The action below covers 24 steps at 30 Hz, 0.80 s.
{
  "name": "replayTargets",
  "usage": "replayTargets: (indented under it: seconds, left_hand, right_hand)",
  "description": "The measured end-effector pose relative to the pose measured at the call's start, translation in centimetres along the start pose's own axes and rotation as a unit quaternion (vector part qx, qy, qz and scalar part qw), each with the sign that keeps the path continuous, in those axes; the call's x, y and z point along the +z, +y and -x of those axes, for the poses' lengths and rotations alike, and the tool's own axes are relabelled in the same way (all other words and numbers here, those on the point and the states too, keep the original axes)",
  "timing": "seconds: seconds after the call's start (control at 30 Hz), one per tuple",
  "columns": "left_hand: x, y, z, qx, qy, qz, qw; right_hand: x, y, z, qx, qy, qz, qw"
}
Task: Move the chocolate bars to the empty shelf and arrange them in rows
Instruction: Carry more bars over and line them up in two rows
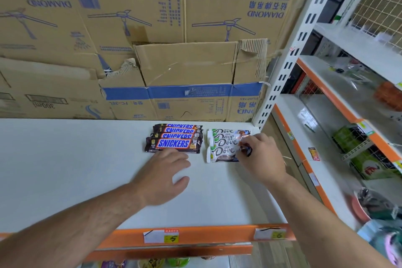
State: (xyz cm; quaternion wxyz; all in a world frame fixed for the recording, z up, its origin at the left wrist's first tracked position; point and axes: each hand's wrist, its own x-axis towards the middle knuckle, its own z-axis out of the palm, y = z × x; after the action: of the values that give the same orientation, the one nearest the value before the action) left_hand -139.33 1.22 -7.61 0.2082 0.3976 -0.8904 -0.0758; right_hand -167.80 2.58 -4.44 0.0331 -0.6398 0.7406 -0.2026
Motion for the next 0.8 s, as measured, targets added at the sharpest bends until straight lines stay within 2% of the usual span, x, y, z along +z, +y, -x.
replayTargets:
  seconds: [0.1, 0.17, 0.8]
  left_hand:
    - [0.1, -0.1, 0.0, -0.003, -0.001, -0.002, 1.0]
    - [0.2, -0.1, 0.1, -0.003, -0.002, -0.006, 1.0]
    - [0.2, 0.0, -0.1, -0.013, -0.002, 0.005, 1.0]
  right_hand:
    - [0.8, -0.2, 0.8, -0.096, 0.025, 0.06, 0.993]
    - [1.1, -0.2, 1.0, -0.117, 0.014, 0.097, 0.988]
    - [1.7, -0.6, 0.3, -0.074, 0.027, 0.104, 0.992]
